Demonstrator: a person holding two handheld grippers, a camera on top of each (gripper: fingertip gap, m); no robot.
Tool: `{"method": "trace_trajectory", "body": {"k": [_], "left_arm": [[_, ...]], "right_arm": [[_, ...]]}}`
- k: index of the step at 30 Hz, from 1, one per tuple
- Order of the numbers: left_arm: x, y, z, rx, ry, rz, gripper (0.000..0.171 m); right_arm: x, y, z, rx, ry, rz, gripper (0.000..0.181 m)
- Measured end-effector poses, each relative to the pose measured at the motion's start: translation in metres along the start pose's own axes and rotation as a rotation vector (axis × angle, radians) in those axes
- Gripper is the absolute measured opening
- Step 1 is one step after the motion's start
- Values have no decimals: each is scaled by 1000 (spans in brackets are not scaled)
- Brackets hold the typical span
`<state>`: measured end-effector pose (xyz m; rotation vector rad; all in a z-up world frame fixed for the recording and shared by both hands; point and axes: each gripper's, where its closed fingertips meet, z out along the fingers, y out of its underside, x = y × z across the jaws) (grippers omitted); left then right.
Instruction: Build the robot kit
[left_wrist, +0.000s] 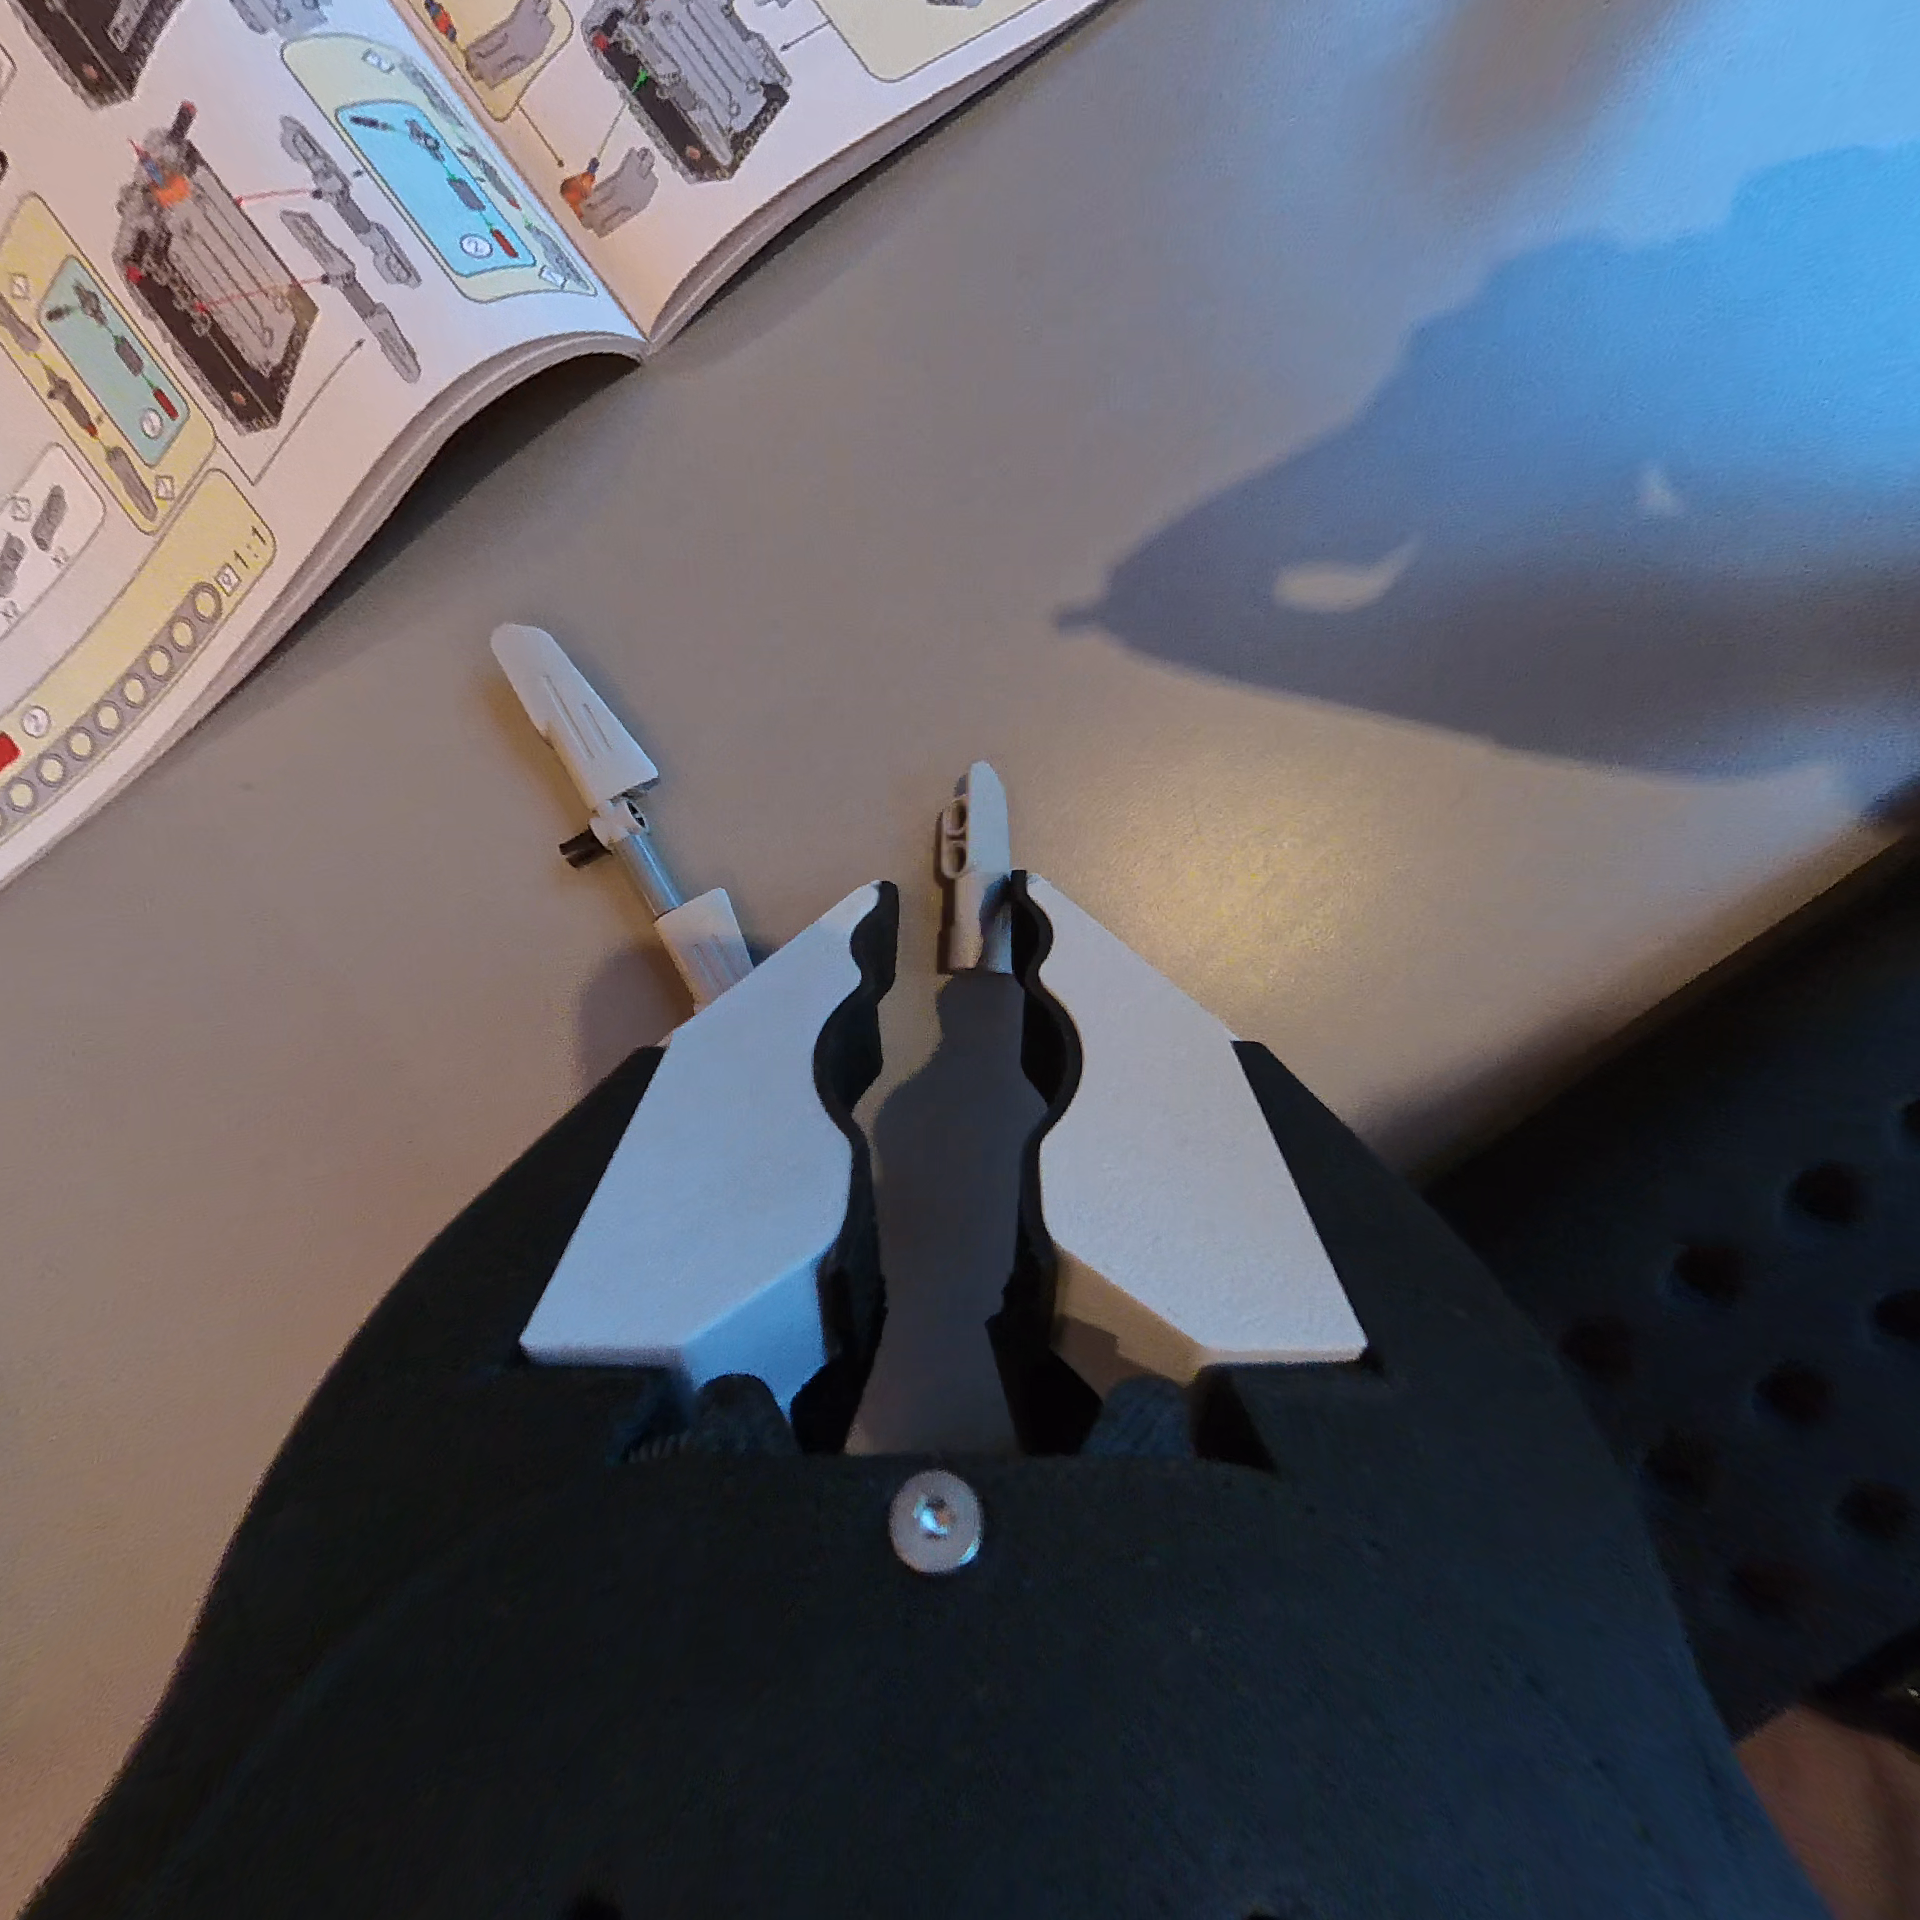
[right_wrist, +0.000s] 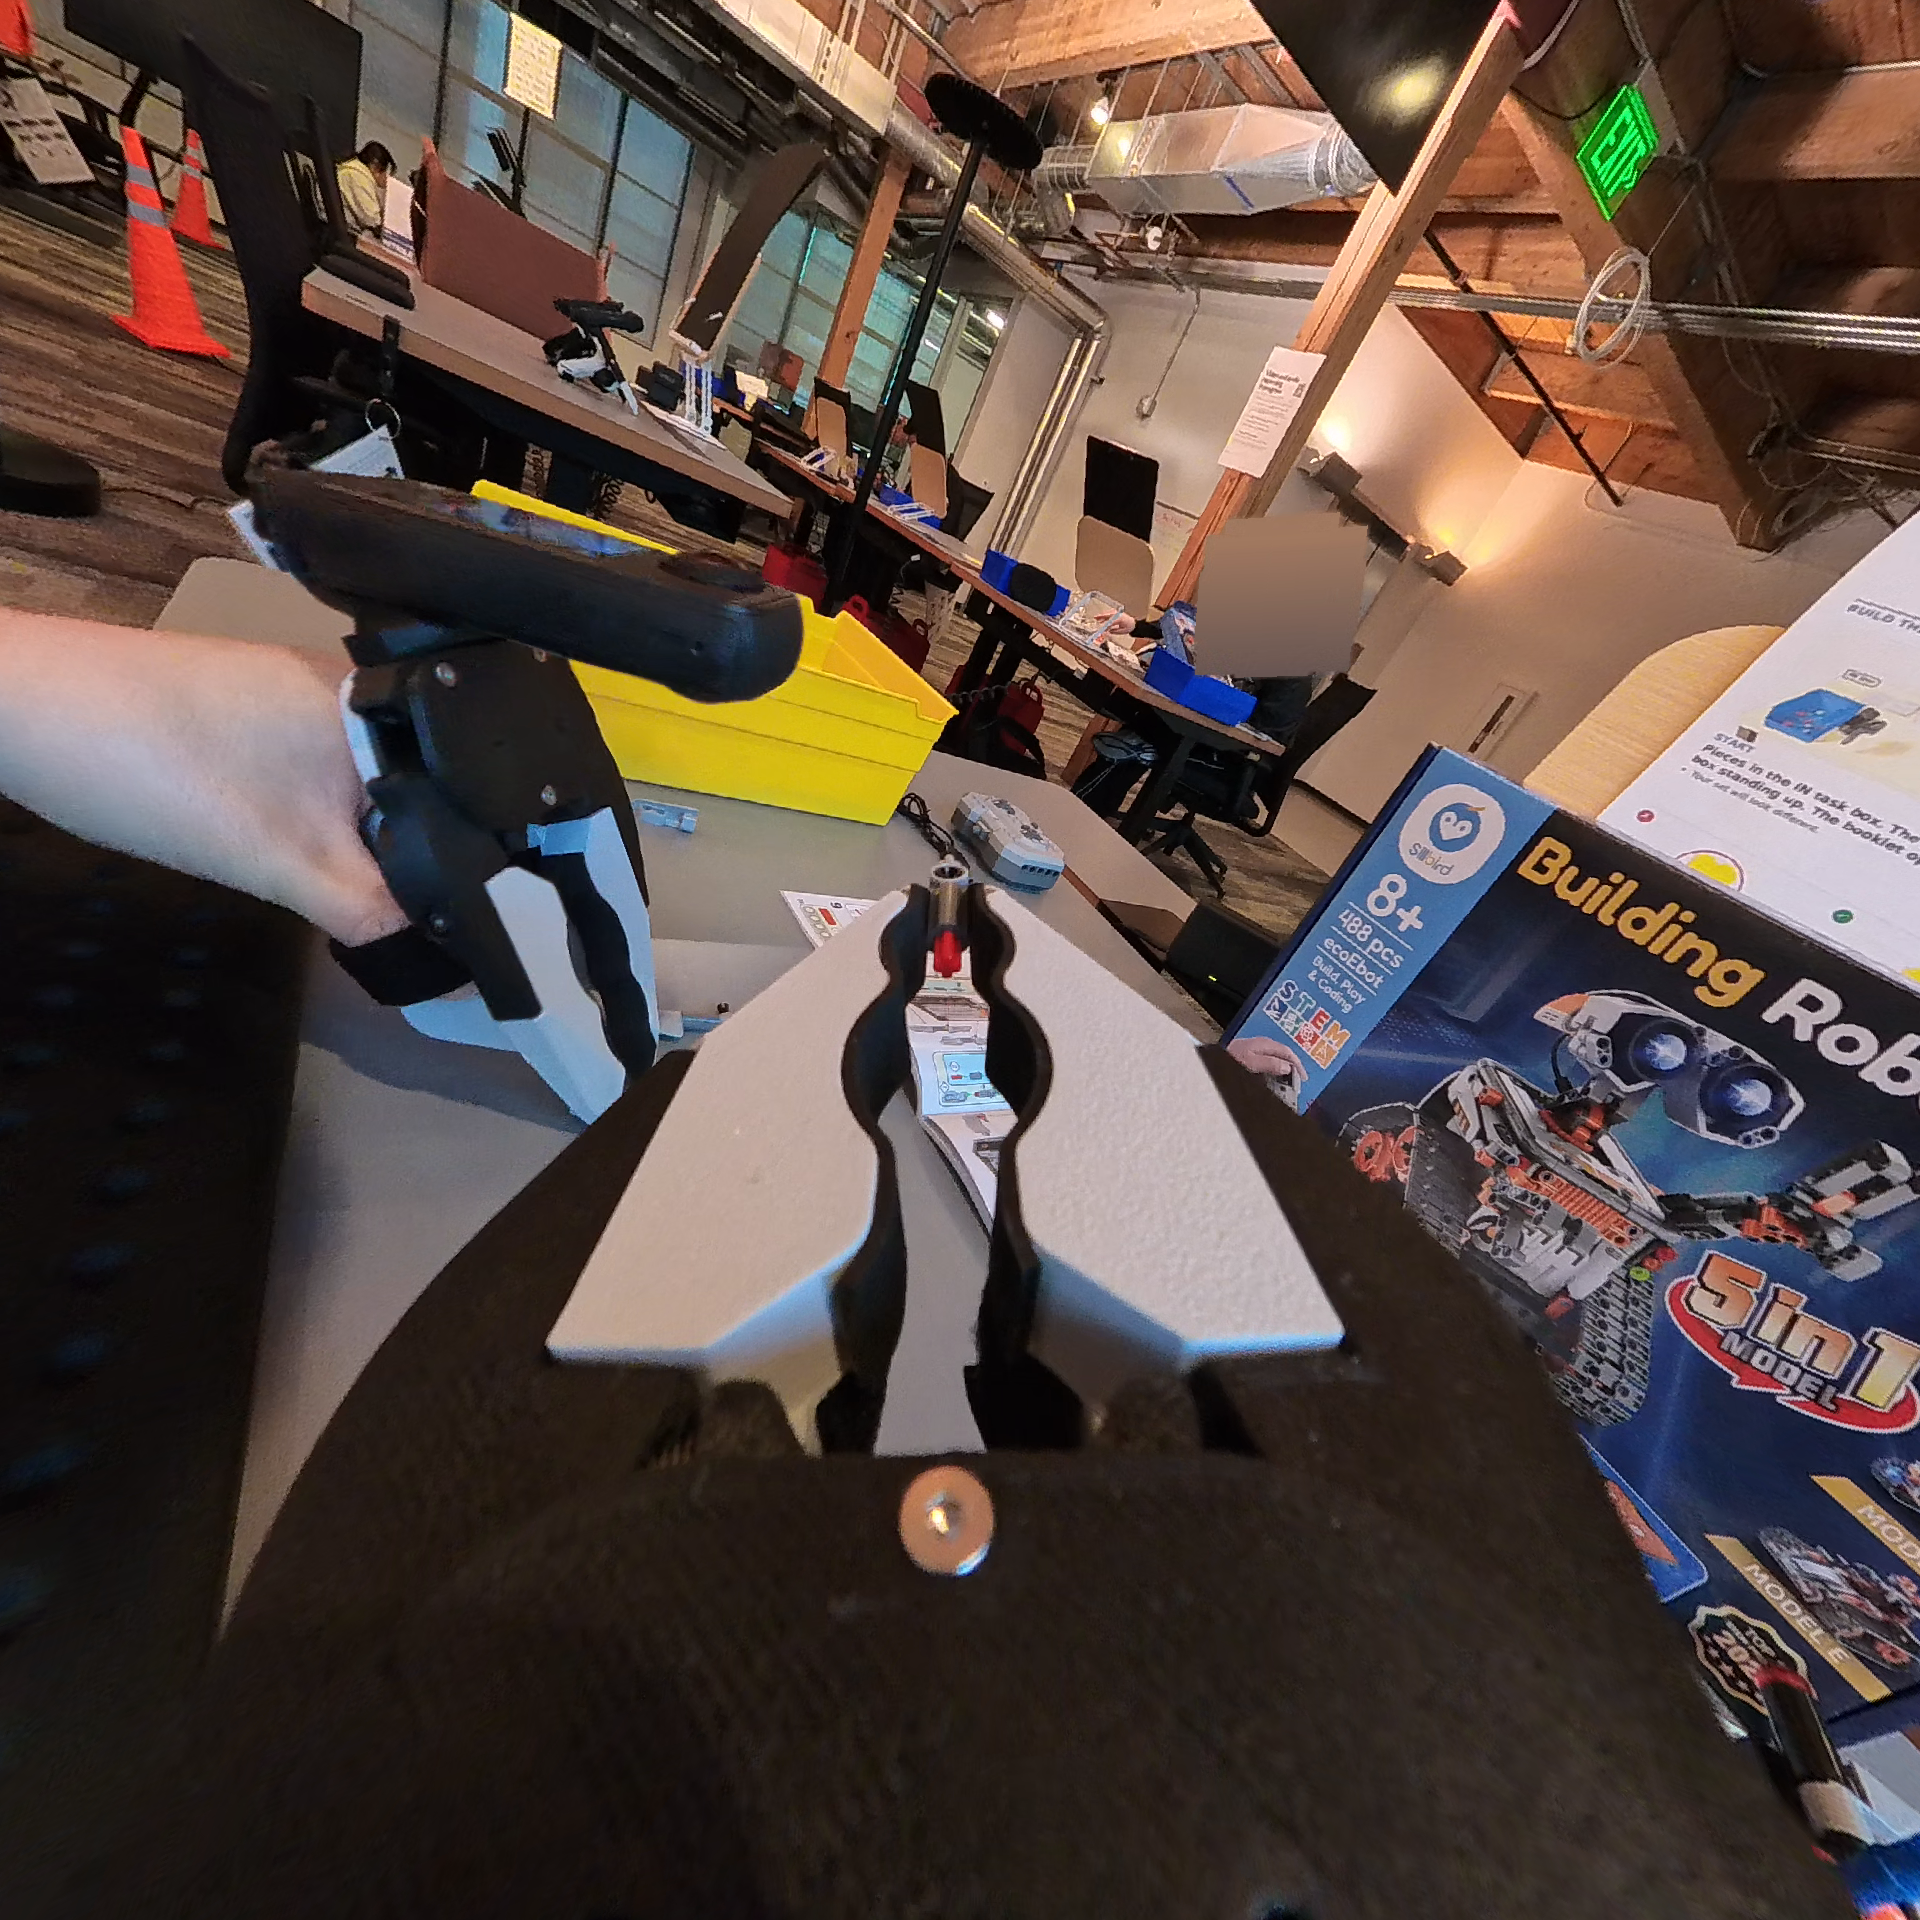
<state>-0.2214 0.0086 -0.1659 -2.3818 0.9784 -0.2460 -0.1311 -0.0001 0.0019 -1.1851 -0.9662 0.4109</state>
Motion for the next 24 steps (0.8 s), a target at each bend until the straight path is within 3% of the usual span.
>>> {"method": "trace_trajectory", "body": {"k": [5, 24], "left_arm": [[1, 0, 0, 11, 8, 10, 12], [0, 5, -4, 25, 65, 16, 12]], "right_arm": [[0, 4, 1, -13, -4, 7, 5], [2, 20, 7, -55, -21, 36, 5]]}}
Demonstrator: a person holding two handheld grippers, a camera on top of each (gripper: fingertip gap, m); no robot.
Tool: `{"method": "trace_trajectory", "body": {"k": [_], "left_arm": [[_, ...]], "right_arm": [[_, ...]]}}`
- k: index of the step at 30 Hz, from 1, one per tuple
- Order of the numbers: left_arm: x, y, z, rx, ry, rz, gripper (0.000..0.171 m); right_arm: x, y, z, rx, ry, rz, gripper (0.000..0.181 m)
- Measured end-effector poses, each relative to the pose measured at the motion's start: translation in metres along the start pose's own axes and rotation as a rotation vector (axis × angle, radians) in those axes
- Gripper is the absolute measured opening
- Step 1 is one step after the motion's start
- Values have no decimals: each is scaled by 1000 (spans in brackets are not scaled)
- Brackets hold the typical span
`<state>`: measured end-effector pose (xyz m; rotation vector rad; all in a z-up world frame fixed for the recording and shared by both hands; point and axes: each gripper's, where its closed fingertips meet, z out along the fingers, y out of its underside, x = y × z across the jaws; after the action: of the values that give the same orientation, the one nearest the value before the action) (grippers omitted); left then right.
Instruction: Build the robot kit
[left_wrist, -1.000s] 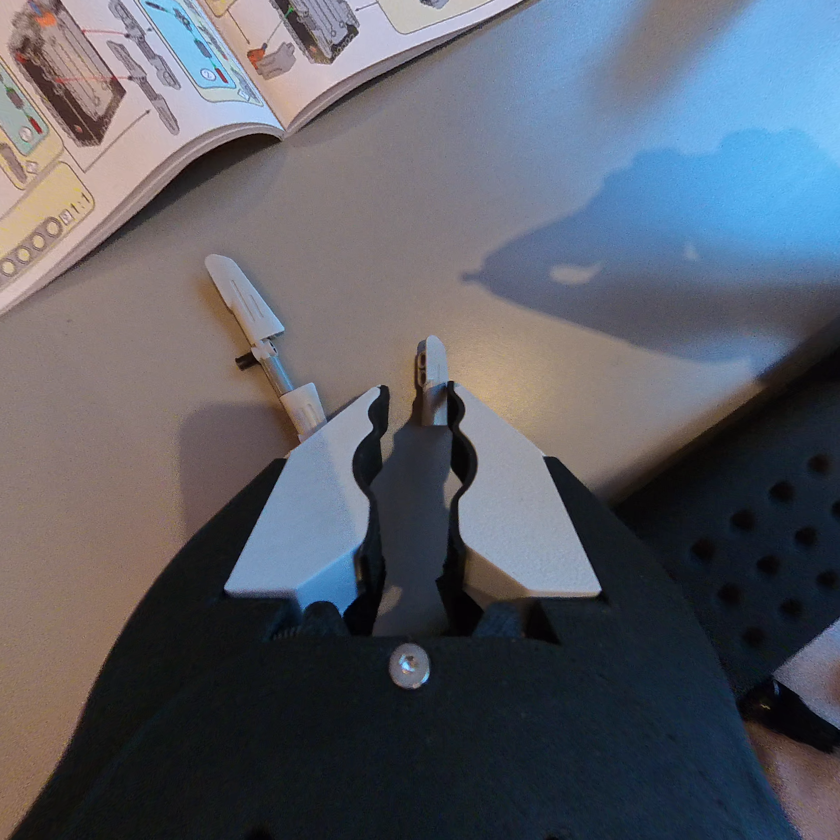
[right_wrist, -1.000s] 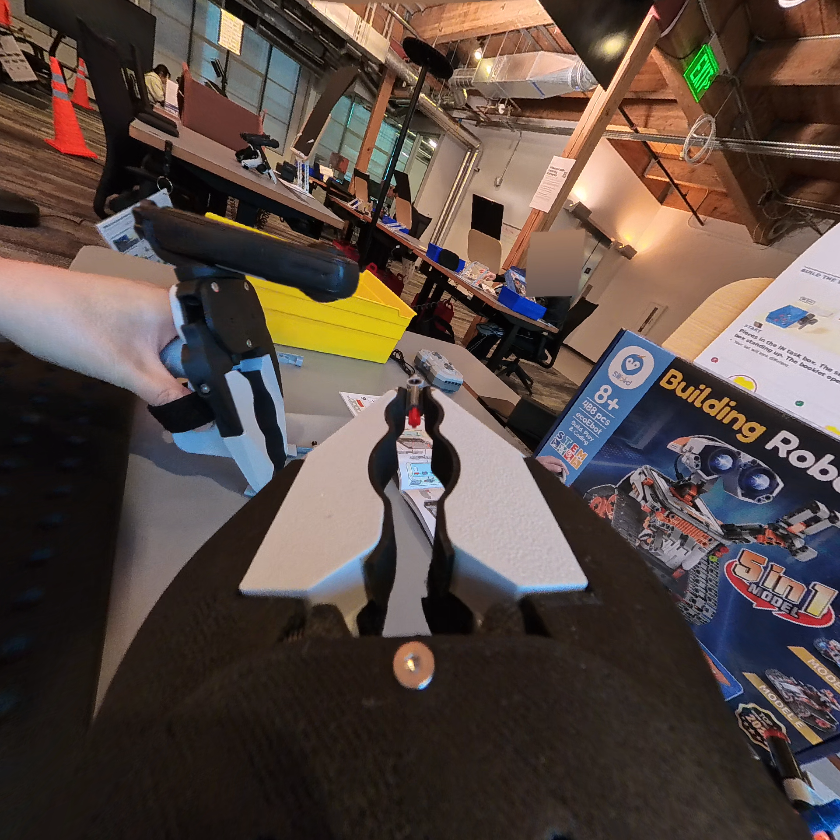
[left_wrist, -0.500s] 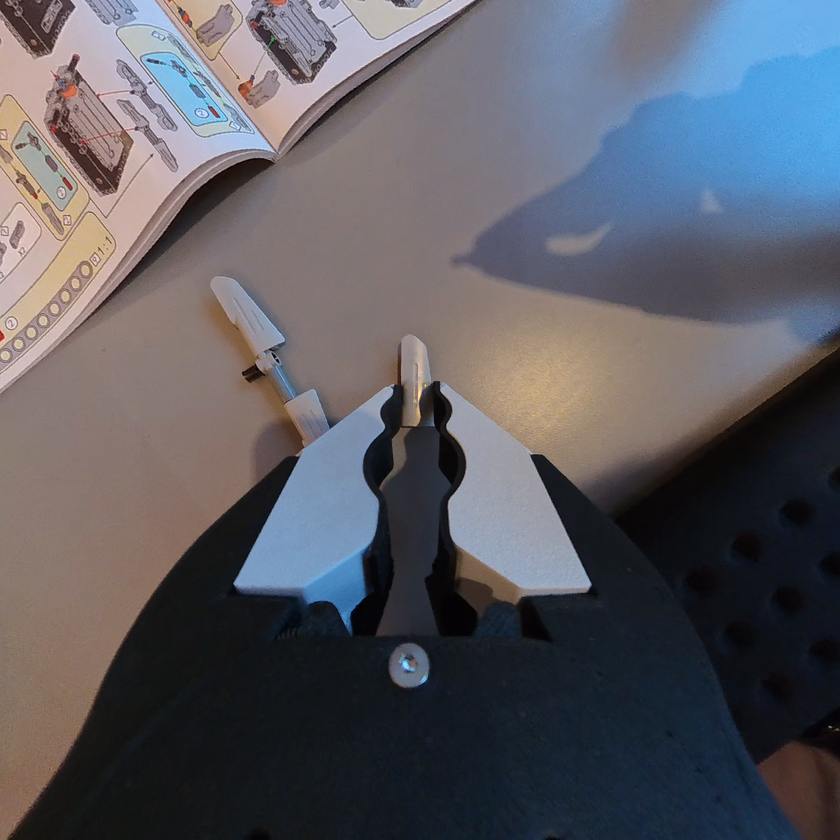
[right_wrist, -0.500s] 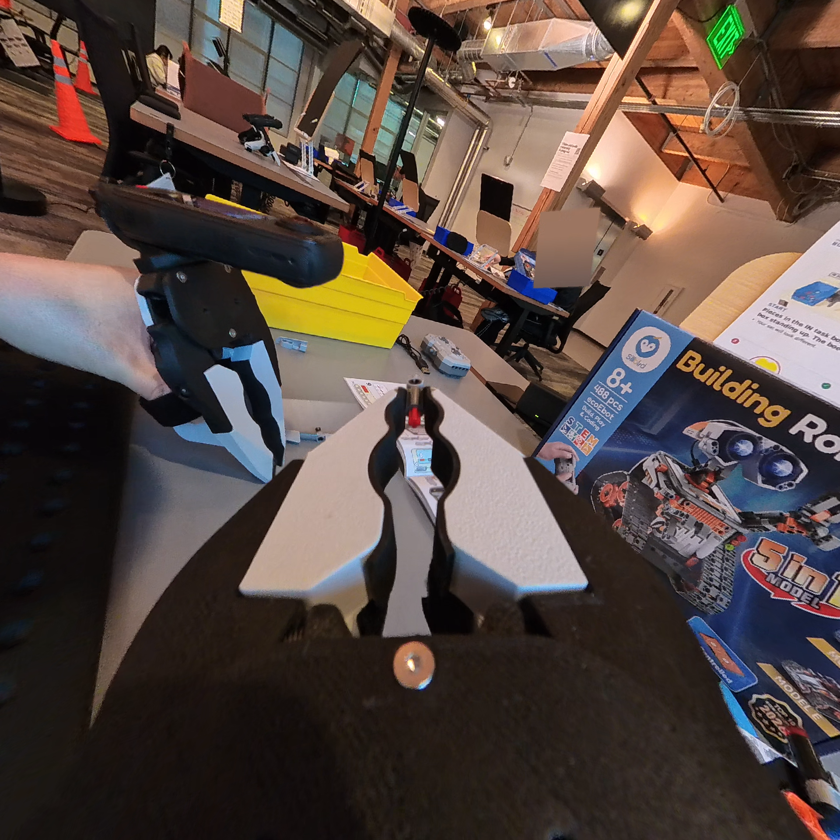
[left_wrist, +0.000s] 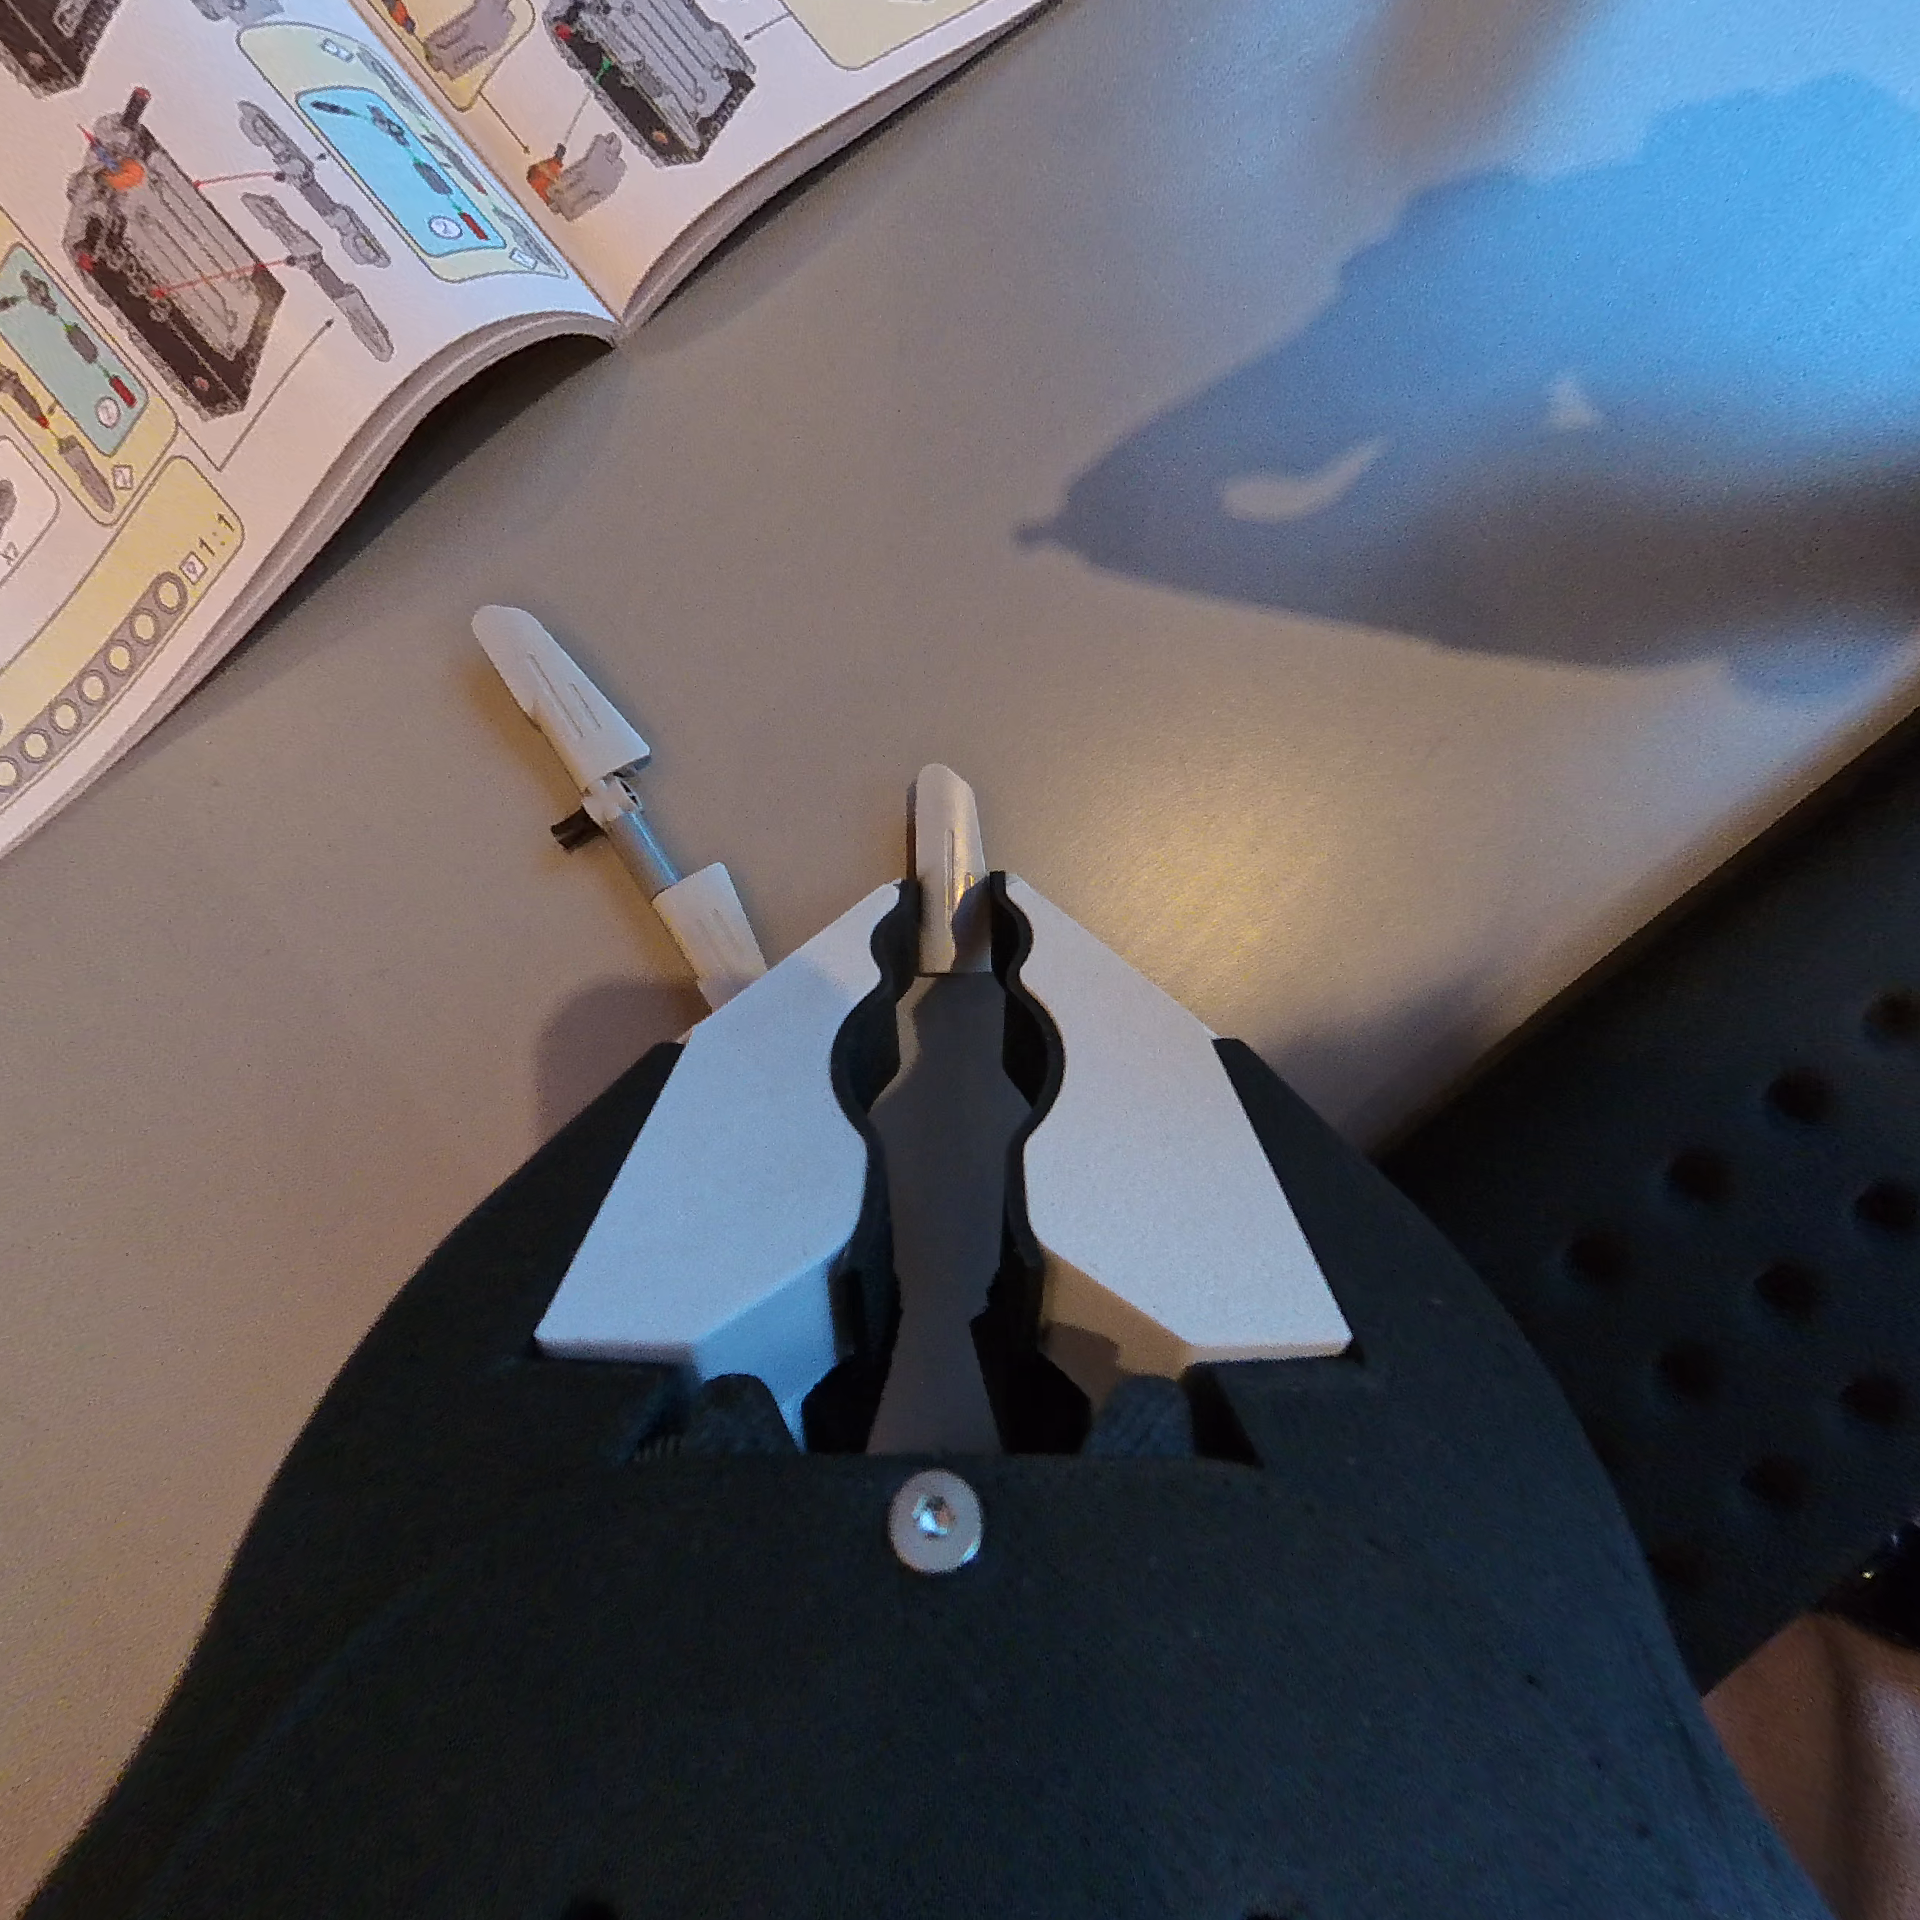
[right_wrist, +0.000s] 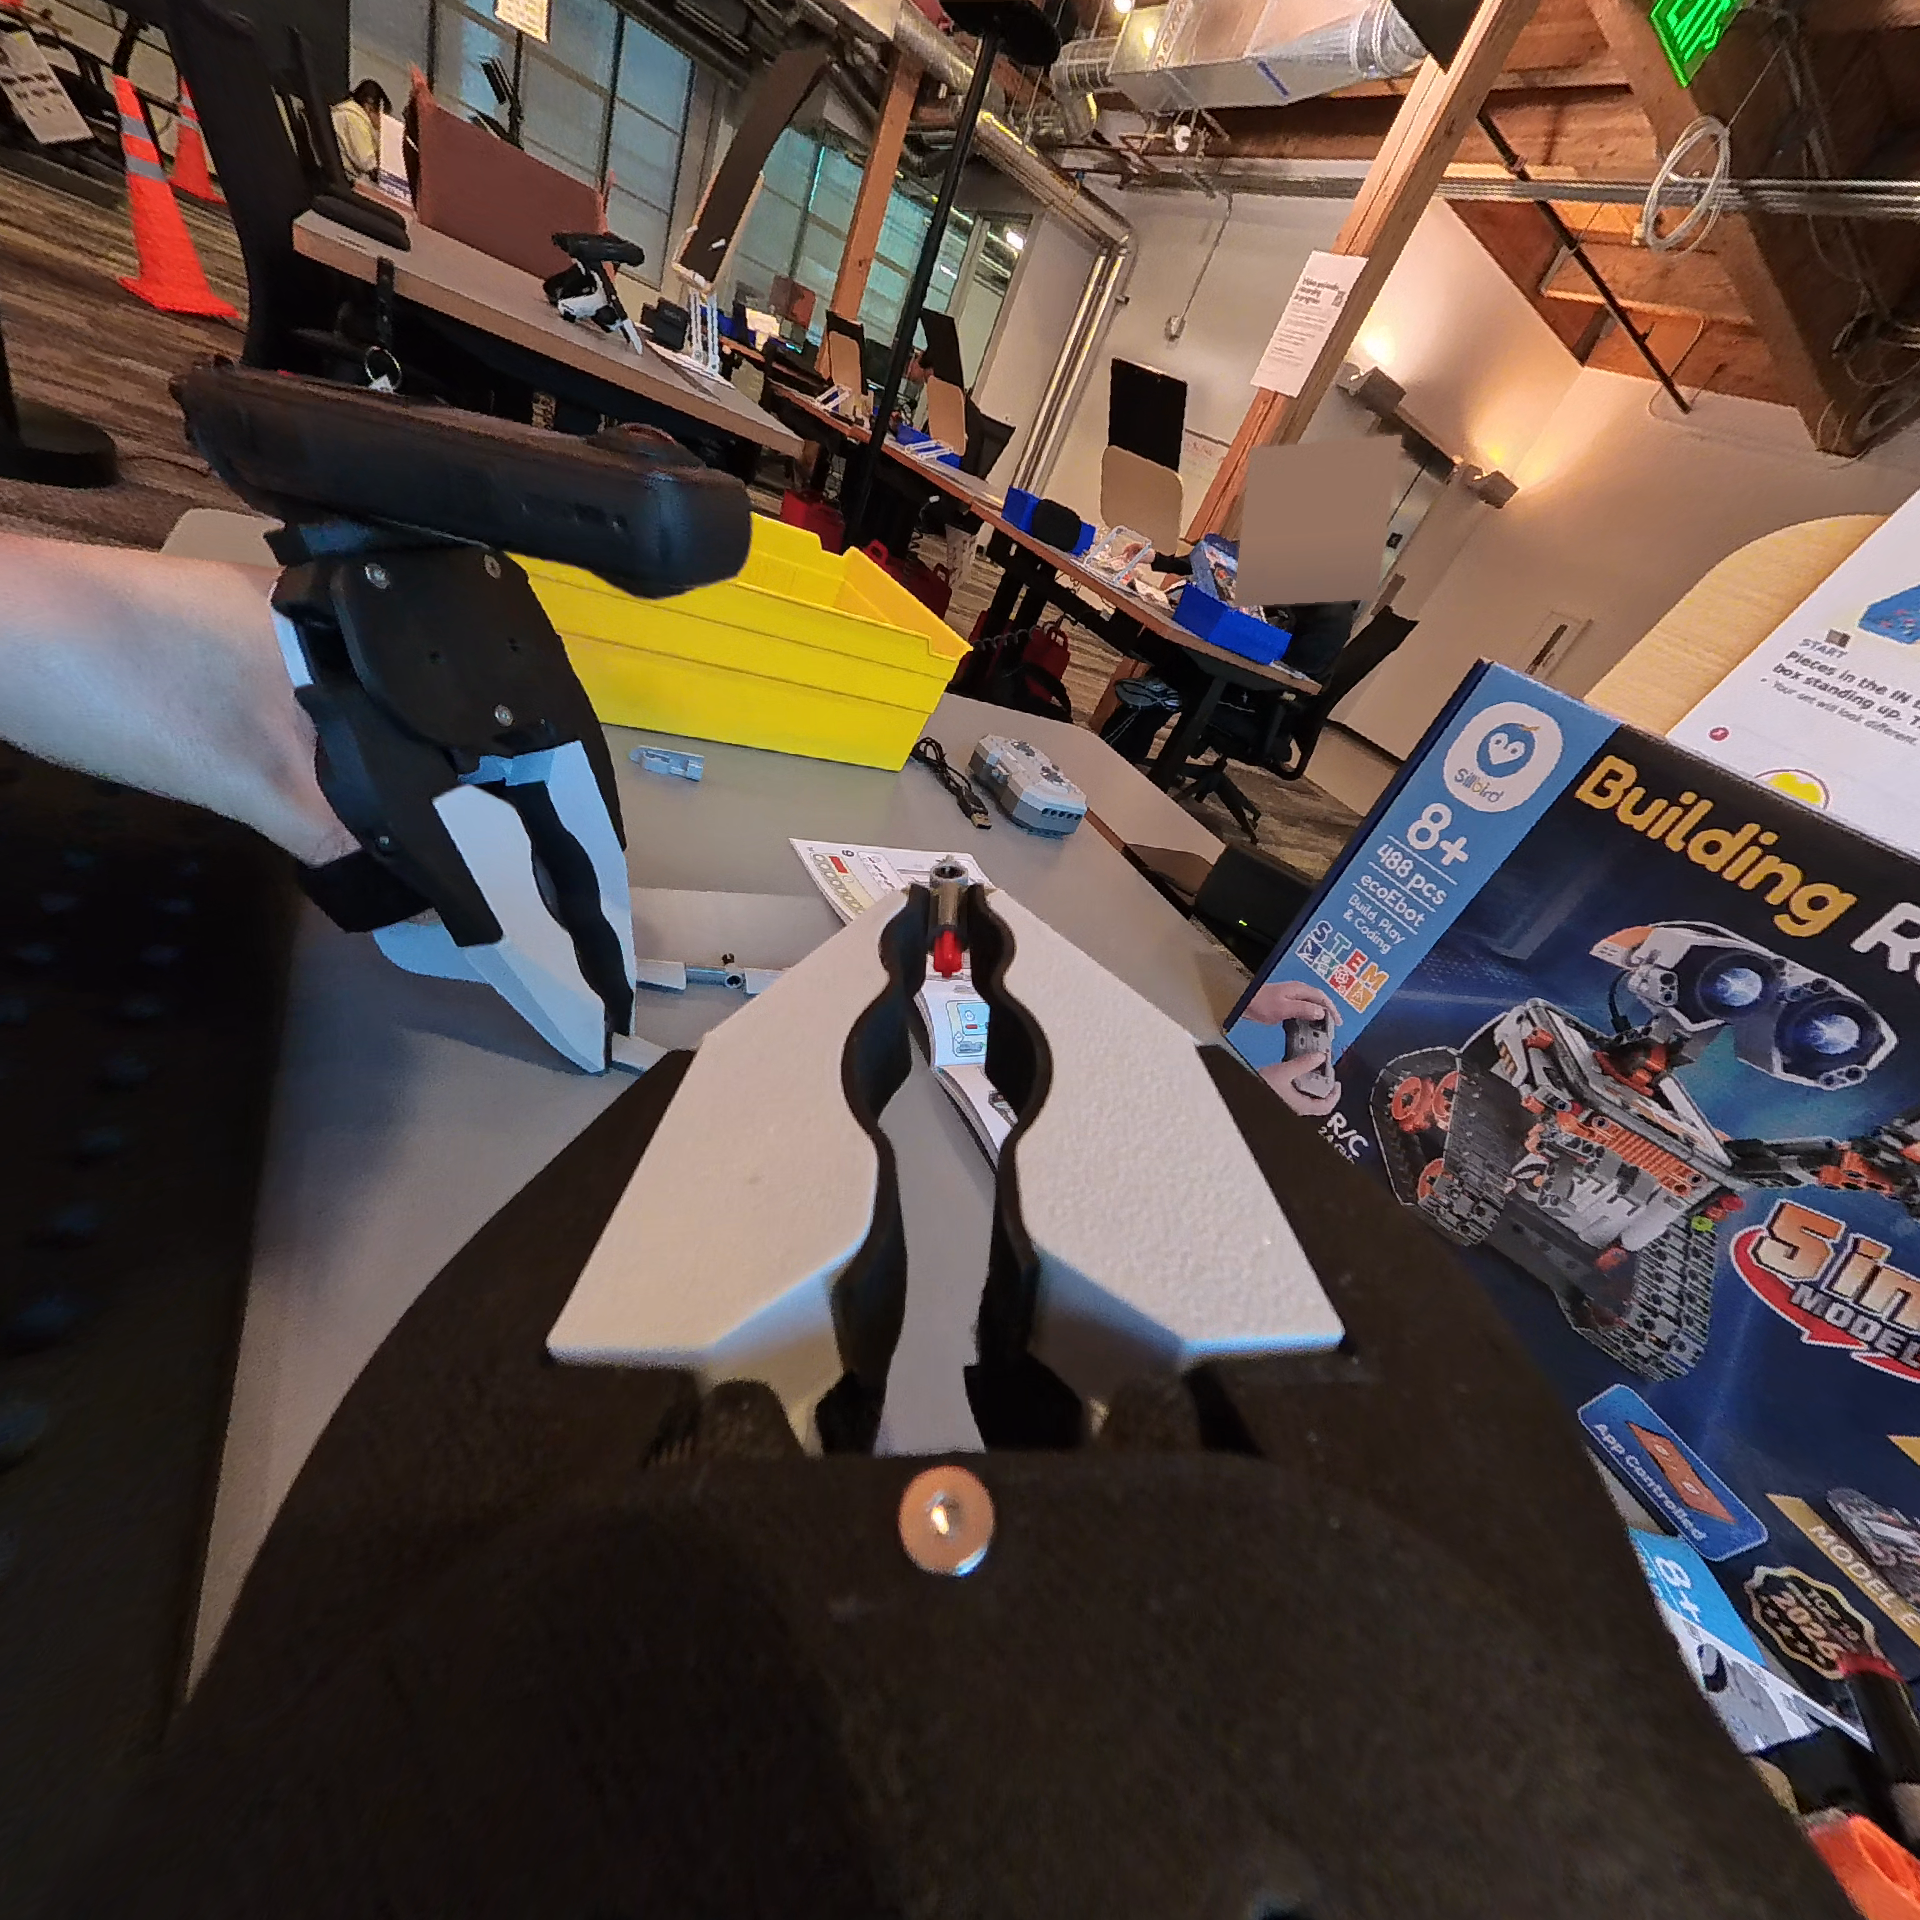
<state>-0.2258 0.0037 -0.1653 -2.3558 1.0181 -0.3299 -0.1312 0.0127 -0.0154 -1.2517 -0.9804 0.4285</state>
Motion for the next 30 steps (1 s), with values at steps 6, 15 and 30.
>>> {"method": "trace_trajectory", "body": {"k": [6, 15, 30], "left_arm": [[1, 5, -5, -30, 14, -29, 35], [4, 2, -2, -85, -2, 4, 26], [1, 7, -4, -129, 11, -25, 12]], "right_arm": [[-1, 0, 0, -2, -3, -8, 5], [-3, -5, -2, 6, -7, -22, 5], [-6, 0, 1, -10, -22, -24, 5]]}}
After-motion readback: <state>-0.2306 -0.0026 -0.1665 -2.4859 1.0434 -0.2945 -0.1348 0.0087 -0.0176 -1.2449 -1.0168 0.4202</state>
